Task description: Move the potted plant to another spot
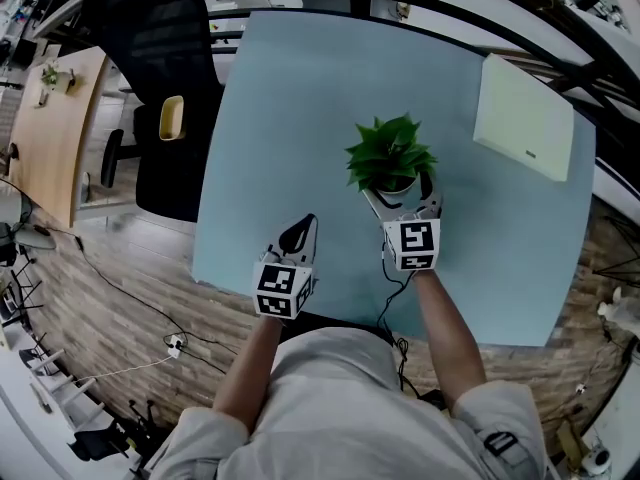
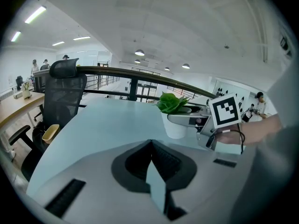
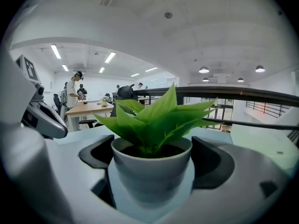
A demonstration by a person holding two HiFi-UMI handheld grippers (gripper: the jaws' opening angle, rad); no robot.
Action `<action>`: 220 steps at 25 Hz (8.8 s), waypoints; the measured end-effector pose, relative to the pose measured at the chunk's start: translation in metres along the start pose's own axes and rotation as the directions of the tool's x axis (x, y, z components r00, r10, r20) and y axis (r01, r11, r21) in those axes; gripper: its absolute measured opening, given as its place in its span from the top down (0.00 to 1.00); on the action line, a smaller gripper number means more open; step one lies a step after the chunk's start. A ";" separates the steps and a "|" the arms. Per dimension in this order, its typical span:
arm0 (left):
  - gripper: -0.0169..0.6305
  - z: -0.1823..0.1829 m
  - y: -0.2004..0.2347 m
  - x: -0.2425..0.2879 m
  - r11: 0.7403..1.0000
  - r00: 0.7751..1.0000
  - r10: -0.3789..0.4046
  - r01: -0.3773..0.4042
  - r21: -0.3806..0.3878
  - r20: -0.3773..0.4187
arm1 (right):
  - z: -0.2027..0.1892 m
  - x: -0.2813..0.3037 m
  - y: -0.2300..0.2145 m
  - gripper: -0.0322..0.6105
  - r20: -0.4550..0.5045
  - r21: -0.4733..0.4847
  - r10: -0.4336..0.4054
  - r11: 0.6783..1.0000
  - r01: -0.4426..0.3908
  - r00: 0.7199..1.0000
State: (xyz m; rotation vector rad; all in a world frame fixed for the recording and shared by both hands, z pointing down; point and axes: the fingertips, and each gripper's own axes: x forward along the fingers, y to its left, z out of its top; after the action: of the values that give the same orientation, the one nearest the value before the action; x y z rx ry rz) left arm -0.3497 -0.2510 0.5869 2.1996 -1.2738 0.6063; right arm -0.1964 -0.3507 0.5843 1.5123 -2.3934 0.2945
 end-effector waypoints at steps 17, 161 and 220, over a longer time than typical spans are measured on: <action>0.95 0.074 0.023 -0.039 0.997 0.985 -0.060 0.053 0.048 0.163 | 0.093 -0.030 0.058 0.15 0.140 -0.035 0.014 0.999 -0.009 0.990; 0.95 -0.038 -0.466 0.049 0.999 0.990 -0.044 0.041 0.022 0.134 | -0.040 -0.417 -0.292 0.15 0.161 -0.049 0.174 0.984 -0.169 0.971; 0.95 -0.117 -0.456 0.099 0.999 0.999 0.013 -0.015 -0.041 -0.038 | -0.177 -0.355 -0.282 0.15 -0.022 -0.002 0.245 0.969 -0.245 0.969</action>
State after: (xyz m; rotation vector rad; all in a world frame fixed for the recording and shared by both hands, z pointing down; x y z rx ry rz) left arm 0.0839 -0.0488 0.6386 2.1378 -1.2721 0.6189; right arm 0.2260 -0.1138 0.6290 1.2031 -2.5626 0.3563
